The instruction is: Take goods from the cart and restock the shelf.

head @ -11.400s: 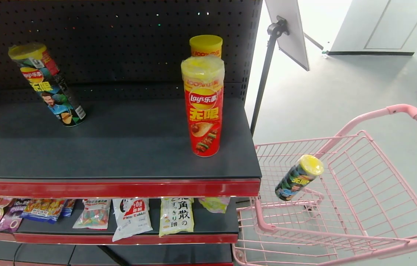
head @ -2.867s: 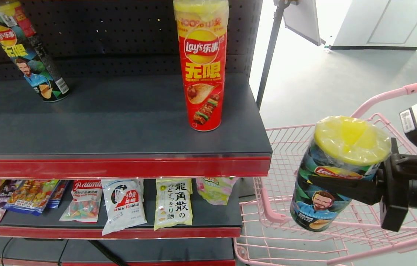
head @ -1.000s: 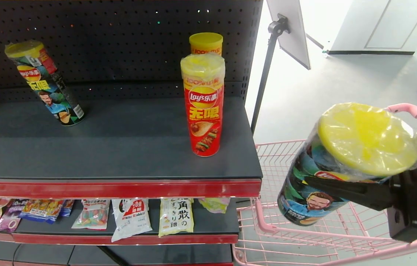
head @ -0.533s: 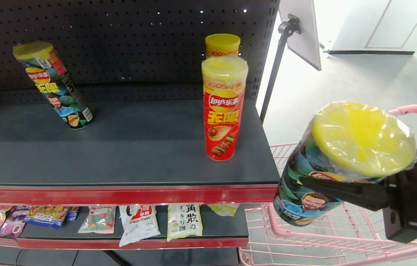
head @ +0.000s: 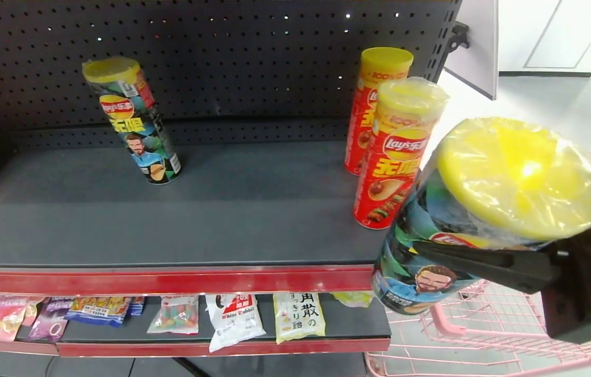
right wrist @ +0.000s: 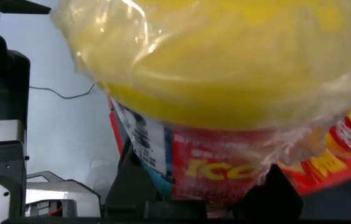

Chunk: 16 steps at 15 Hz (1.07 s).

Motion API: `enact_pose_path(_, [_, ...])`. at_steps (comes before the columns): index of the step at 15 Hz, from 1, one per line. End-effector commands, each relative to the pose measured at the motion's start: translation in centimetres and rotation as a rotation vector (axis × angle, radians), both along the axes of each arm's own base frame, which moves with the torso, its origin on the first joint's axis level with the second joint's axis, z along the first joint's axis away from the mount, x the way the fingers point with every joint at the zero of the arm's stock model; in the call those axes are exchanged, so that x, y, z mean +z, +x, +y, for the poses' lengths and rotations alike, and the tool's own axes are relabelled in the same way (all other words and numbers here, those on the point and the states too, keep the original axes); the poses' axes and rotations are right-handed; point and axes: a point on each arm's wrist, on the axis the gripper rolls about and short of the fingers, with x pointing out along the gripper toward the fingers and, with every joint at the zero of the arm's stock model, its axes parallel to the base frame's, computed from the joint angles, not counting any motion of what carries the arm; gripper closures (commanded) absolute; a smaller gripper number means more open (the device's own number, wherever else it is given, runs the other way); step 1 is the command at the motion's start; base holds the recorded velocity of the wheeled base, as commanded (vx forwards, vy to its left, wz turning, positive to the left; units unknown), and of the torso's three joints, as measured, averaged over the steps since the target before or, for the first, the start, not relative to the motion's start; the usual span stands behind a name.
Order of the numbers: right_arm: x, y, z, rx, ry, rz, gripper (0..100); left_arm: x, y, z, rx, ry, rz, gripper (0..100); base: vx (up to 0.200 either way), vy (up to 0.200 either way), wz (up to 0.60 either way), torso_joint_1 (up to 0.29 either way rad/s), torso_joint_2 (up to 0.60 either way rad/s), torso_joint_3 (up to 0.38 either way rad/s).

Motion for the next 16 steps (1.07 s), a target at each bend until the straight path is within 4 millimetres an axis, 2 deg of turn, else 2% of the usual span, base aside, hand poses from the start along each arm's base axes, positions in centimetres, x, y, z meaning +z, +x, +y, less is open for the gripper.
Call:
enact_pose_path(1, [-0.04, 0.22, 0.42, 0.007, -0.005, 0.003, 100, -0.01, 0.01, 0.0, 0.0, -0.001, 0.001, 0, 0.0, 0.2, 0.0, 0.002, 0.0, 0.002])
enact_pose_path(14, [-0.46, 0.23, 0.44, 0.011, -0.014, 0.012, 100, -0.01, 0.01, 0.0, 0.0, -0.001, 0.001, 0, 0.0, 0.2, 0.0, 0.001, 0.0, 0.003])
enact_pose_path(16, [-0.59, 0.23, 0.43, 0.011, -0.018, 0.014, 100, -0.01, 0.01, 0.0, 0.0, -0.001, 0.001, 0, 0.0, 0.0, 0.0, 0.0, 0.0, 0.0])
